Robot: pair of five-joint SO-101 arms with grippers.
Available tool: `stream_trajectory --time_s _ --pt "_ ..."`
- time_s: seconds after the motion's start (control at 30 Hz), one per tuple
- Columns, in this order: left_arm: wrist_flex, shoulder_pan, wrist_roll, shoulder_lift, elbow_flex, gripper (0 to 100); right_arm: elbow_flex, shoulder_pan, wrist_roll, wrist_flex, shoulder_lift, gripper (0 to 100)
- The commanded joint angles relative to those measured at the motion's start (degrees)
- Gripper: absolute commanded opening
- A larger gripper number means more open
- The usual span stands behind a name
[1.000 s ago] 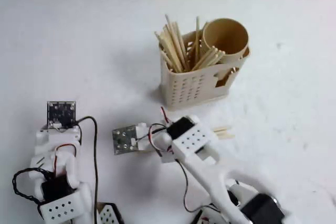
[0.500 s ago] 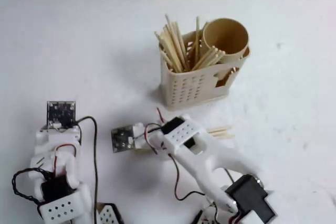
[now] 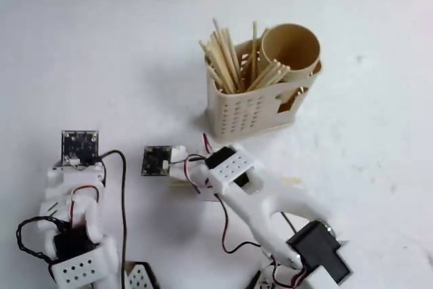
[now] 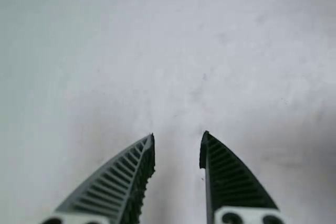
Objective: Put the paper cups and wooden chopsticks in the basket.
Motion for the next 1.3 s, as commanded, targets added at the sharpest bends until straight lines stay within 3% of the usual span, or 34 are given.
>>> stream_trajectory --time_s 0.0,0.17,0.27,0.67,1.03,1.27 --pt "0.18 0.66 -0.53 -0.92 -0.26 15 -2.02 -0.40 -0.79 1.89 -0.57 3.0" --pt "0.18 0.66 -0.53 -0.92 -0.26 15 -4.84 1.63 -0.79 4.44 -0.57 11.3" --pt "0.18 0.66 -0.53 -0.92 -0.26 15 -5.63 3.74 1.49 4.09 -0.57 0.6" --pt "0.18 0.75 -0.53 -0.92 -0.26 15 -5.10 4.53 1.85 7.25 -9.01 1.6" --pt "0.18 0.75 -0.53 -0.92 -0.26 15 -6.51 5.41 -12.84 6.99 -30.64 1.6" --pt "0.18 0.75 -0.53 -0.92 -0.26 15 -22.86 10.07 -24.62 6.99 -42.95 1.6"
